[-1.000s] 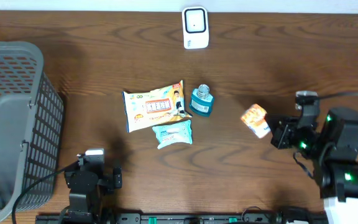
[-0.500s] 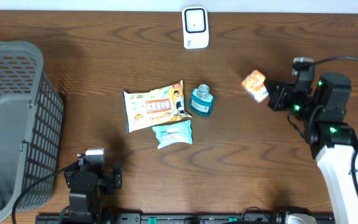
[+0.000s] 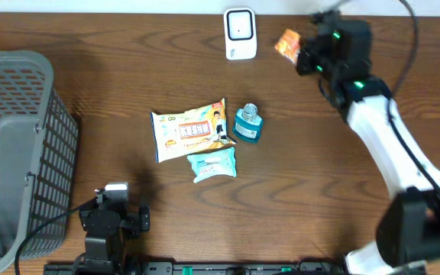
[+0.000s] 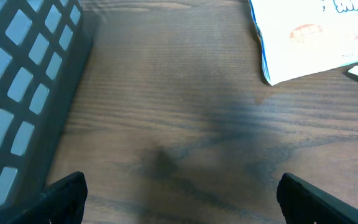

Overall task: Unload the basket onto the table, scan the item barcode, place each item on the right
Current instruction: 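Hold the Kleenex pack in front of the white scanner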

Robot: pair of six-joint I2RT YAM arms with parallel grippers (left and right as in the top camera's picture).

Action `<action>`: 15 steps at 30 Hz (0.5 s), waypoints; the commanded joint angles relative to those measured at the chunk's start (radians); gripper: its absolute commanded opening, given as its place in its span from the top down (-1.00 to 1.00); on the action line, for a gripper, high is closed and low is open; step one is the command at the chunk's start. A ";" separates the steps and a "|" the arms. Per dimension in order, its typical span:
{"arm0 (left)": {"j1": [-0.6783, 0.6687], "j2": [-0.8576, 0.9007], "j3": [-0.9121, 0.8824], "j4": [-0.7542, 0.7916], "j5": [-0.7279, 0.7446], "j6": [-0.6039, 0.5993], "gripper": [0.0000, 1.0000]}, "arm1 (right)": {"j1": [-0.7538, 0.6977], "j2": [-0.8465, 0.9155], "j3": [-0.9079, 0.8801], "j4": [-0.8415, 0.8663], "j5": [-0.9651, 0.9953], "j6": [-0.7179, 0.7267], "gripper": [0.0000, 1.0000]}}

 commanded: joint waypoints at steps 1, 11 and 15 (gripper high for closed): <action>0.003 -0.005 -0.003 -0.013 -0.006 0.006 -0.96 | 0.051 0.117 0.121 0.055 0.170 -0.157 0.98; 0.003 -0.005 -0.003 -0.013 -0.006 0.006 -0.96 | 0.126 0.418 0.210 0.462 0.221 -0.255 0.98; 0.003 -0.005 -0.003 -0.013 -0.006 0.006 -0.96 | 0.157 0.484 0.210 0.594 0.222 -0.269 0.97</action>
